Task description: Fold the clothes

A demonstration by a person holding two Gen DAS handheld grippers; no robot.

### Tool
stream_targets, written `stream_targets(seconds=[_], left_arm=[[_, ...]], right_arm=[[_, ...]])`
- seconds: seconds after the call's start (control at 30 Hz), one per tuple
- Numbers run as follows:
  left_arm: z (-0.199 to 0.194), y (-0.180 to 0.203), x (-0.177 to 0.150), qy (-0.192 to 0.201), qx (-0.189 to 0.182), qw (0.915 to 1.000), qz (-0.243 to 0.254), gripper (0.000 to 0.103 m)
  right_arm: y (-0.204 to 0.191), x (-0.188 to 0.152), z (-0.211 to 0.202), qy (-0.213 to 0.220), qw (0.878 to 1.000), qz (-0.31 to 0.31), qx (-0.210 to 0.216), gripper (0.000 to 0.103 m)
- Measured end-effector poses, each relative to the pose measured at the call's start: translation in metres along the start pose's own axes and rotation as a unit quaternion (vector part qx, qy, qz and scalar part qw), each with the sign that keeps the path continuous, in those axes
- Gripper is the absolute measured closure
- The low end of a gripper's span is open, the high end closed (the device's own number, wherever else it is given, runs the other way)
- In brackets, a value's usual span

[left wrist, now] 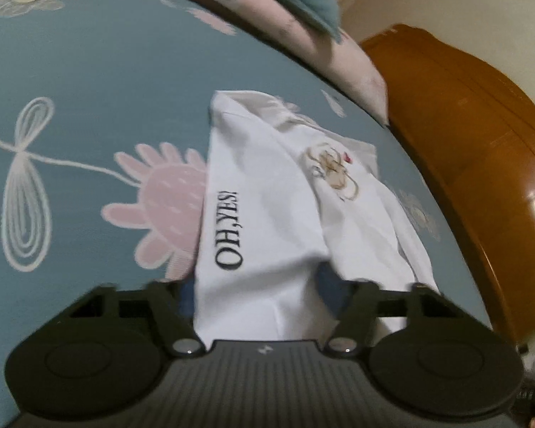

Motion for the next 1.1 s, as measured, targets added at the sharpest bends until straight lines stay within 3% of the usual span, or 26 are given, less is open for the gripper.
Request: stream_targets(seconds=[0.03,0.1,0.2,0.53,0.8,1.1], left_arm=[[0.000,0.000,0.000,0.002,0.009,0.9999,0.005,0.064],[-0.001,0.000,0.000,0.004,0.014,0.9999,0.005,0.083],[-0.008,0.008,0.002,0.013,0.039,0.9986,0.033,0.098],[-0.047,0.026,0.037,0.058,0.123,0.9867,0.089,0.101],[-0.071,0.009,0.076,0.096,0.222,0.9655,0.096,0.102],[-0.059,-0.003,0.106,0.095,0.262,0.9549,0.102,0.103]], right_arm=[[0.000,0.000,0.002,-0.002,1.000,-0.001,0.000,0.047],[-0.001,0.001,0.005,-0.005,1.000,-0.004,0.000,0.047],[-0.002,0.001,0.010,-0.009,1.000,-0.009,-0.001,0.047],[0.000,0.002,0.012,-0.009,1.000,-0.005,0.003,0.047],[0.001,0.002,0.012,-0.008,1.000,-0.001,0.000,0.047],[0.008,0.003,0.018,-0.013,1.000,0.002,-0.003,0.047]])
Point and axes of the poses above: each gripper's, at about its wrist camera, not at the fingertips, and z roughly the way its jaws point, y to its right, x to its top, the point moved 3 cm from there along z, roughly the way its jaws point, and after that the axes turned 3 degrees about x, right-handed, at the moved point
